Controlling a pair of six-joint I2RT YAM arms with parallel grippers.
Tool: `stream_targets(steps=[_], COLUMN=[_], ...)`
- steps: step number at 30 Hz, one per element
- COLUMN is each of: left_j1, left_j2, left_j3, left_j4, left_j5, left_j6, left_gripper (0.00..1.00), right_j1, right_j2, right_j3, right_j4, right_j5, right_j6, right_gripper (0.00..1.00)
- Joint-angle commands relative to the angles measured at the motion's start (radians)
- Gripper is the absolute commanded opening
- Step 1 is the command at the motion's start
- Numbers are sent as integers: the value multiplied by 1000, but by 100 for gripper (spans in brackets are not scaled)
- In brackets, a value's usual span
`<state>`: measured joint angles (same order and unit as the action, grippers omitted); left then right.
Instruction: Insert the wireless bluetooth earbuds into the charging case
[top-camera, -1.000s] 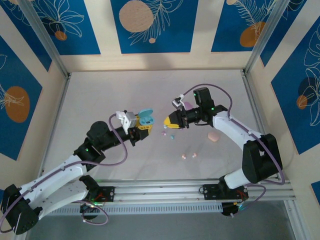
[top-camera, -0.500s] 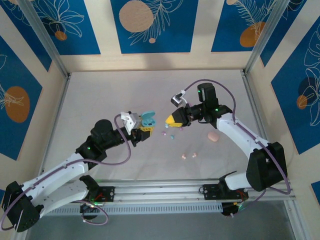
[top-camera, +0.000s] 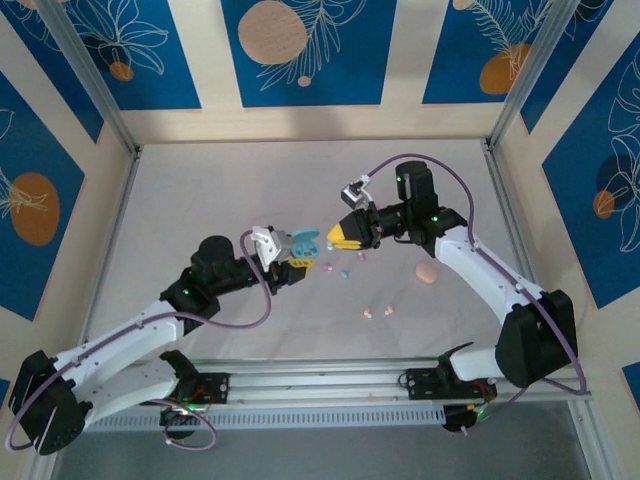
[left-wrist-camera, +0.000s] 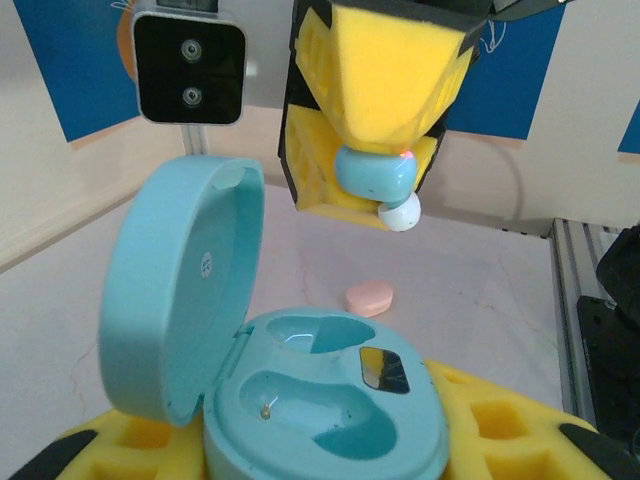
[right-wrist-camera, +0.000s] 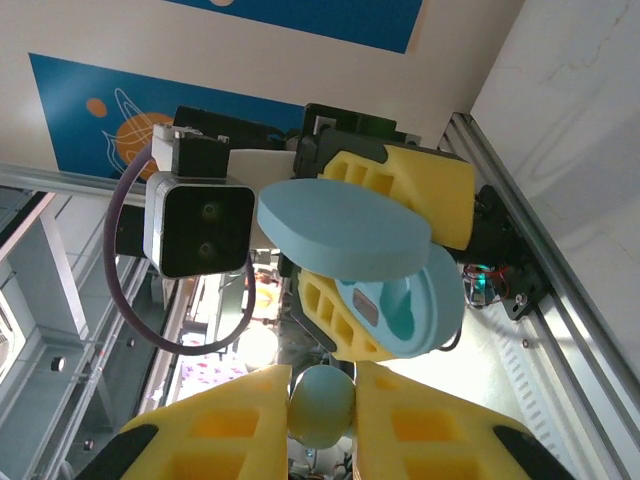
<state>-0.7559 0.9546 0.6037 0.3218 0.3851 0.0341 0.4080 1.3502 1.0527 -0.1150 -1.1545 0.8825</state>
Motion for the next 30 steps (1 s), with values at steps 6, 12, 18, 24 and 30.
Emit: stream_targets(steps=[6,12,18,24,30], left_j1=[-8,-11,-13,-14,-14], left_j2=[22,48,61,59,50], left_j3=[42,37,35,38,36], left_j4=[91,138,163,167,177], left_j5=[28,9,1,19,59], left_j6=[21,20,20,1,-29], left_gripper=[34,34,34,34,34], right_j1=[40,57,72,80,81], right_j2=[-35,-37,-37,-42,-53], right_j3=[27,3,5,28,63], right_j4=[55,132,111,4,-139], right_j5=[69,155,172,193,247], right_j6=[67,202,183,77,-51], right_gripper=[21,21,21,21,21])
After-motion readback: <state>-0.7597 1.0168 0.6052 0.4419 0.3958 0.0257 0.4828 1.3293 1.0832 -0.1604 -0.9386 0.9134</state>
